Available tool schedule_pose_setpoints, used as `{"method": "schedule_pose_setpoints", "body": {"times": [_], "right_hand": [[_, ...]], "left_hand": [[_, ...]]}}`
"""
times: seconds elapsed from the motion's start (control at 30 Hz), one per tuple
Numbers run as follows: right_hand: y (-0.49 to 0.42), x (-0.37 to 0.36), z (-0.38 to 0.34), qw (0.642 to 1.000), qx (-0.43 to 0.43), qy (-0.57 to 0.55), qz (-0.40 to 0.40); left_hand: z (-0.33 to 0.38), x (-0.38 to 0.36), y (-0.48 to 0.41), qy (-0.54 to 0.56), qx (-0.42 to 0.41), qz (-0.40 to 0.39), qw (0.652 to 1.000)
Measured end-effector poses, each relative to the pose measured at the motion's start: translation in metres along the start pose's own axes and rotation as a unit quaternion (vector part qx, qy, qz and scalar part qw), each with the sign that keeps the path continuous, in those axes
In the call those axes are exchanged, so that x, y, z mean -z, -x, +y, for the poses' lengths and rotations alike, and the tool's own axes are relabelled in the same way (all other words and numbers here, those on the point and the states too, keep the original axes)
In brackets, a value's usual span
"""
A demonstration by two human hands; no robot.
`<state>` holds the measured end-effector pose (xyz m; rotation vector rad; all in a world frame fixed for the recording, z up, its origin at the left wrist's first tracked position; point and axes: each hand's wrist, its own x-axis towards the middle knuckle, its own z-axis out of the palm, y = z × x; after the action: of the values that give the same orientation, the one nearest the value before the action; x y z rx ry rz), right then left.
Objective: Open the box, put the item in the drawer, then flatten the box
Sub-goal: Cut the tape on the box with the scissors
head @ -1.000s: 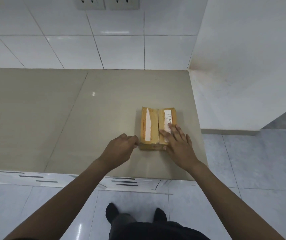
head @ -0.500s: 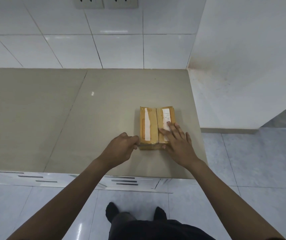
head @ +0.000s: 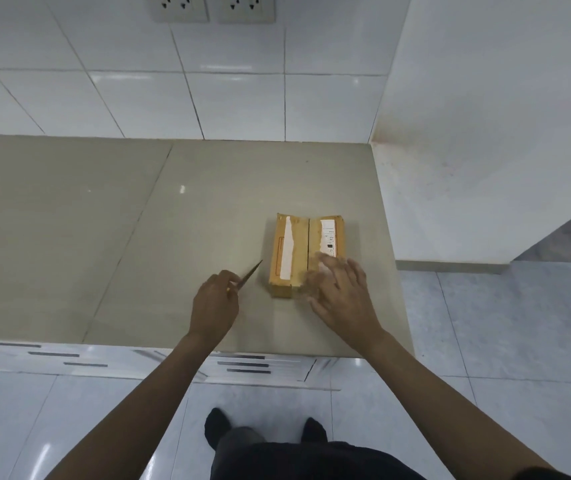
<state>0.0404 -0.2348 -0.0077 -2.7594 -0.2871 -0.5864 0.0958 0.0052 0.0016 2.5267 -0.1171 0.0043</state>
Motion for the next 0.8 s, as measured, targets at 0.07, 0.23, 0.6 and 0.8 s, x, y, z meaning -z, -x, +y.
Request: {"method": "schedule_pose_setpoints", "body": {"times": [0.07,0.23,0.6,0.8], "right_hand": [[0.005,-0.003,-0.002,0.999,0.047,-0.019,0.018],[0.009,0.001,-0.011,0.996,0.027,-0.085,0.019],[0.003,0.04,-0.061,0.901,-0.259,-0.347,0.036],[-0.021,0.065,-0.047,0.822,-0.368,-0.405,0.159]], "left_hand": [[-0.002,-0.006,0.001,0.036,0.03,-0.038,0.998],[0.009,-0.007,0.002,-0.024,-0.012,0.001,1.0],[0.056,-0.004,-0.039,0.105,-0.105,-0.209,0.967],[0.091,-0.015,-0.003,-0.14,-0.058,-0.174,0.973]]}}
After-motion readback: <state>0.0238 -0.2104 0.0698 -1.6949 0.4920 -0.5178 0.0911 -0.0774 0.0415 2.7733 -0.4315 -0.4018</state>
